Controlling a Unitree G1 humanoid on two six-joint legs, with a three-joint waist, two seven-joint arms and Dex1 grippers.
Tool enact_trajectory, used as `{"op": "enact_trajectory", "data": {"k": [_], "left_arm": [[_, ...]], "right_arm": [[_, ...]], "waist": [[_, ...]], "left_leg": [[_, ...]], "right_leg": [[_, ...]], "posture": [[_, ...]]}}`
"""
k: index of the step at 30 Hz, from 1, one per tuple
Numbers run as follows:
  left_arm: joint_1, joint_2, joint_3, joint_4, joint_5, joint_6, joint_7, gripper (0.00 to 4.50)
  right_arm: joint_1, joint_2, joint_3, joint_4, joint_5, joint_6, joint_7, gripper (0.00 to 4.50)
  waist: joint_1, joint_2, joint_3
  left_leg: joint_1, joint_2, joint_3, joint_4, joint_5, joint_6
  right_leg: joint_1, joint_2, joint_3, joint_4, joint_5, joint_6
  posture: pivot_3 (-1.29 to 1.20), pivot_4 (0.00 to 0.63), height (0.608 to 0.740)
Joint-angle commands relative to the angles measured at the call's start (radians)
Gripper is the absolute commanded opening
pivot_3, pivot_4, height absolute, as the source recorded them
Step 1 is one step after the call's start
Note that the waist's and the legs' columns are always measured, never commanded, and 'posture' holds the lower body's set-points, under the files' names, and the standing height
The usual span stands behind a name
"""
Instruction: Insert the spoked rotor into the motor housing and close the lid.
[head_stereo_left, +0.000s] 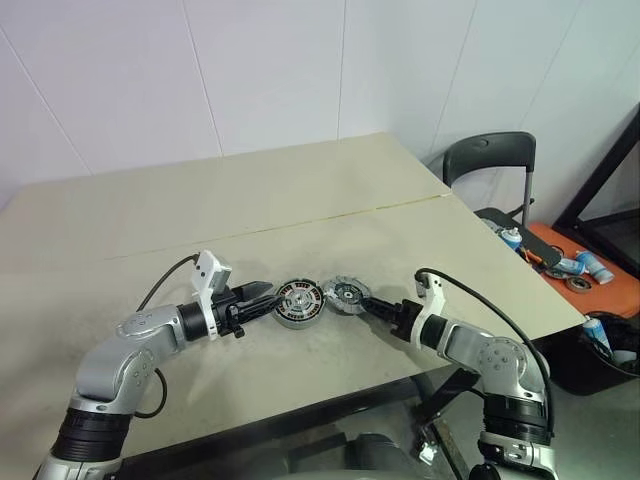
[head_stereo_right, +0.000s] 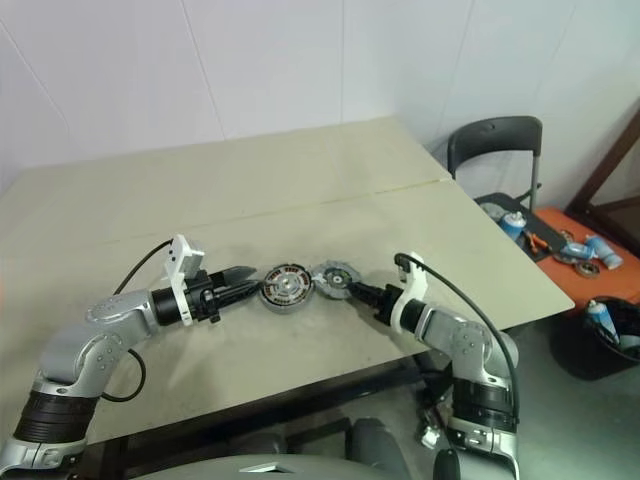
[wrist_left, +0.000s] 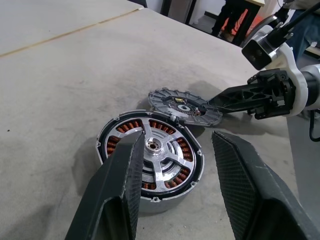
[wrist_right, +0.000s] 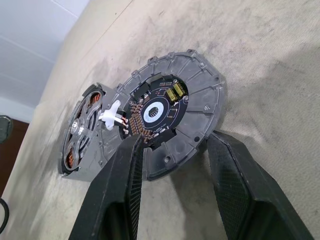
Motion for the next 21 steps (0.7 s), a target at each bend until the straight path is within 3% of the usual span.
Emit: {"op": "enact_trajectory", "data": {"k": [1,7,14,21], "left_arm": [[-0.006,-0.001,0.008,-0.027,0.004,-0.016,0.001,2.28],[0.0,-0.004,0.008,-0.036,0.005,-0.013,0.007,2.28],[-0.002,-0.005,0.01,-0.035,0.004,-0.012,0.012,2.28],[-0.013,-0.004,0.014,-0.024,0.003,-0.009,0.014,2.28]], "right_arm": [[-0.004,0.008,0.003,0.024,-0.005,-0.023,-0.041,1.67],[-0.012,0.014,0.019,0.033,0.007,-0.032,-0.058,0.12],[-0.016,-0.012,0.076,-0.027,0.033,-0.023,-0.035,0.03],[-0.154,-0.111,0.284,-0.128,-0.053,-0.109,0.015,0.03]], "waist": [[-0.001,0.0,0.0],[-0.007,-0.005,-0.003],[-0.024,-0.003,-0.002],[-0.025,0.0,0.0]], "left_leg": [[0.0,0.0,0.0,0.0,0.0,0.0],[0.001,0.0,0.0,0.0,0.0,0.0],[0.0,0.0,-0.002,-0.002,0.0,0.0],[-0.003,0.0,0.001,-0.002,0.0,0.001]], "right_leg": [[0.0,0.0,0.0,0.0,0.0,0.0],[0.002,0.0,0.0,-0.001,0.0,0.0],[0.0,-0.001,-0.001,-0.002,0.0,0.0],[-0.01,-0.001,0.001,0.0,0.0,0.001]], "posture": [[0.0,0.0,0.74],[0.0,0.0,0.74],[0.0,0.0,0.74],[0.0,0.0,0.74]]}}
